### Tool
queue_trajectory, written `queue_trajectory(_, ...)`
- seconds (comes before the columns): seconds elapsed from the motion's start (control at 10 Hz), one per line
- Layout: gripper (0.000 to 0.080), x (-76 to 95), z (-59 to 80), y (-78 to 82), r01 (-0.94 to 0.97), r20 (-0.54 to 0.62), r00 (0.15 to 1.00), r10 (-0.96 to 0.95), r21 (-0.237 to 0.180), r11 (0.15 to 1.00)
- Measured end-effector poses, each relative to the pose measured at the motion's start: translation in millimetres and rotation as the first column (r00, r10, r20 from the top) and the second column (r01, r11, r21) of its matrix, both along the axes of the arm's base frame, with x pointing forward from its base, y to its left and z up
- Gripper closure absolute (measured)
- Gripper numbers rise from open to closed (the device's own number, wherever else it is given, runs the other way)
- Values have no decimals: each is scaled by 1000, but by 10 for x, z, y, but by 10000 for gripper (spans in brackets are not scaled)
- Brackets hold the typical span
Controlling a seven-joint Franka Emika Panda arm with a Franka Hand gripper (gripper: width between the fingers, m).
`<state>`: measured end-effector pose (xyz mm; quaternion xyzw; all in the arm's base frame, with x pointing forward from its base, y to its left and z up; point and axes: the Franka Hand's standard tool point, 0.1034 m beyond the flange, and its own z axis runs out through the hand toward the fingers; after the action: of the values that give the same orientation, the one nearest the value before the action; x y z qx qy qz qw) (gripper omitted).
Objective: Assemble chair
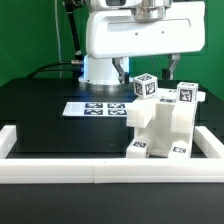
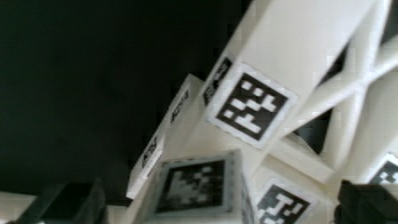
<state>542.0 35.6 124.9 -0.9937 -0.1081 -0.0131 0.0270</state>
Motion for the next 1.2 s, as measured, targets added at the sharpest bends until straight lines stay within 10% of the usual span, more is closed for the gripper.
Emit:
queue_trajectory(0.6, 150, 117, -23, 1, -219, 8, 976, 219, -14, 976)
queue_trajectory(0.8, 413, 117, -24, -3, -219, 8, 976, 219, -15, 976)
queue_trajectory(1.2, 512, 116, -25, -4, -183, 6, 983, 183, -14, 983)
